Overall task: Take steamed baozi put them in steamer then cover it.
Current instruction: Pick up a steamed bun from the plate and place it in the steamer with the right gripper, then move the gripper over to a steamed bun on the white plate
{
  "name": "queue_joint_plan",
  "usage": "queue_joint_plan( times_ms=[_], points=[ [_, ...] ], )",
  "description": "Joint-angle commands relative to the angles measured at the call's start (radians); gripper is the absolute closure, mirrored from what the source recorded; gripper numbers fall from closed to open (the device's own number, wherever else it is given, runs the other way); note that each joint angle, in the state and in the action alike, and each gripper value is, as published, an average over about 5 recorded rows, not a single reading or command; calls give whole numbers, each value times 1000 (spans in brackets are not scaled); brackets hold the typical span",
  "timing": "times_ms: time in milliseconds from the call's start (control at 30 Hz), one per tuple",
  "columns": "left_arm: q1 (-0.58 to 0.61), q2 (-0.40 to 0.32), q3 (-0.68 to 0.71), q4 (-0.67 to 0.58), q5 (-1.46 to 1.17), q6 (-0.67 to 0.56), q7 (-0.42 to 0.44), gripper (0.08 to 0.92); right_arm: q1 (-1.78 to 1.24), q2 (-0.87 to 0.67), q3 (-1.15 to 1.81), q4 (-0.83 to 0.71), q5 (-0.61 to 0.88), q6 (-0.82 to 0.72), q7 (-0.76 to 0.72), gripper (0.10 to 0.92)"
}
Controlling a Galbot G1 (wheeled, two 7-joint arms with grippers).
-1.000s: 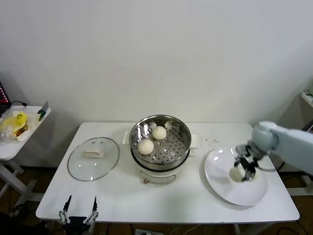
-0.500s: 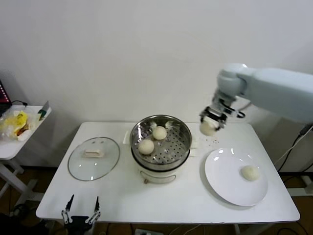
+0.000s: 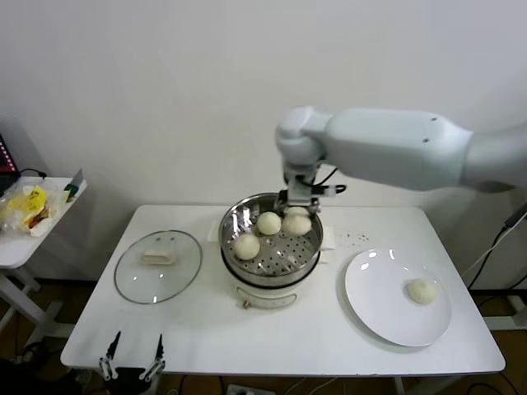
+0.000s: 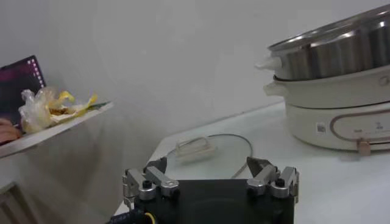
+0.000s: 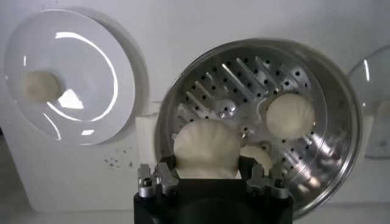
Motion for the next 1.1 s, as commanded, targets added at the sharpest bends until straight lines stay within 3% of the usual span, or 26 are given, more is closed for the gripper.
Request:
queue_joint_plan(
  times_ms=[33,567,833,1100],
  points=[
    [2,-1,-2,3,-4,2,1,177,-176,125,24,-35,-106,52,-16,355],
    [-6,-1,-1,15,-4,5,1,177,-224,92,38,-8,-138,47,-16,347],
    [-5,0,-1,14,-4,1,1,177,-197,61,77,-9,-153,44,-27,211],
    [-6,6,3,12,-4,-3,0,177,-76,-69,141,-15,-102,-21,-3,203]
  ],
)
